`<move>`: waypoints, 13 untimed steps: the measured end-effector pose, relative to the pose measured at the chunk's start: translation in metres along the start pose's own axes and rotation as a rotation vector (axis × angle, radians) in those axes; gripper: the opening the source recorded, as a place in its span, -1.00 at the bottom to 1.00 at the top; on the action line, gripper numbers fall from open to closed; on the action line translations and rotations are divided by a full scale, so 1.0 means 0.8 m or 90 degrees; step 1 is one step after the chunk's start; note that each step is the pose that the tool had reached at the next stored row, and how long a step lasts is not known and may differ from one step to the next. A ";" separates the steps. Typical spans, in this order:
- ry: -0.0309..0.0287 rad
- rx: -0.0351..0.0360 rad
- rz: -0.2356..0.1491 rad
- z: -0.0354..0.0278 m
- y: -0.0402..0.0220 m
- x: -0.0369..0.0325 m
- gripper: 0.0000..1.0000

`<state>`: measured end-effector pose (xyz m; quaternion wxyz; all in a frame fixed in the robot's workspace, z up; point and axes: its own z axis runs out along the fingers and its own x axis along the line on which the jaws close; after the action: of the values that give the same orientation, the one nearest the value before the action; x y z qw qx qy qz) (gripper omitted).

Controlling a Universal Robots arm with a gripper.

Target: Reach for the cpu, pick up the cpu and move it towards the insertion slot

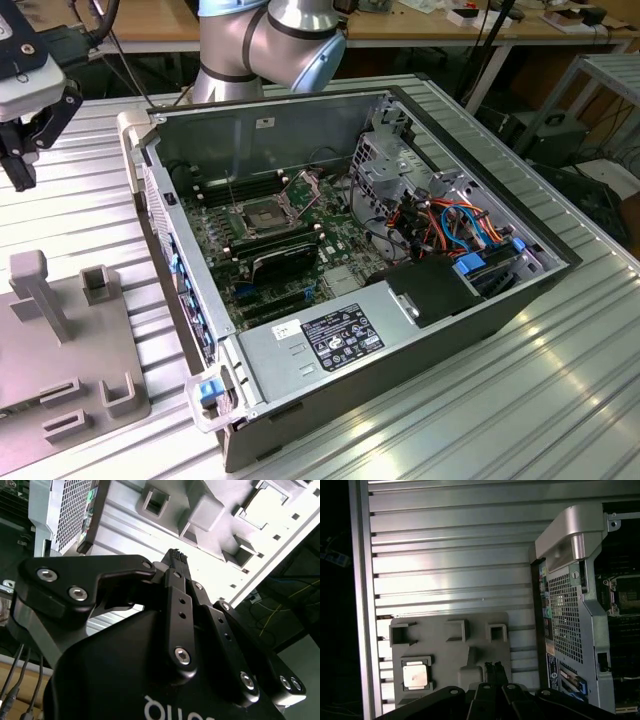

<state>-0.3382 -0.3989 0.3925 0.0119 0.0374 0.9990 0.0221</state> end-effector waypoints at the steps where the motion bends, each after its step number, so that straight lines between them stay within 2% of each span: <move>1: 0.0000 0.0000 0.000 -0.0001 -0.0002 0.0027 -0.79; 3: 0.0000 0.0000 0.000 -0.0002 -0.0008 0.0102 -0.79; 9: 0.0000 0.0000 0.000 -0.0004 -0.0016 0.0212 -0.79; 13: 0.0000 0.0000 0.000 -0.0005 -0.0025 0.0331 -0.79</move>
<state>-0.3648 -0.3989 0.3922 0.0119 0.0374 0.9990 0.0221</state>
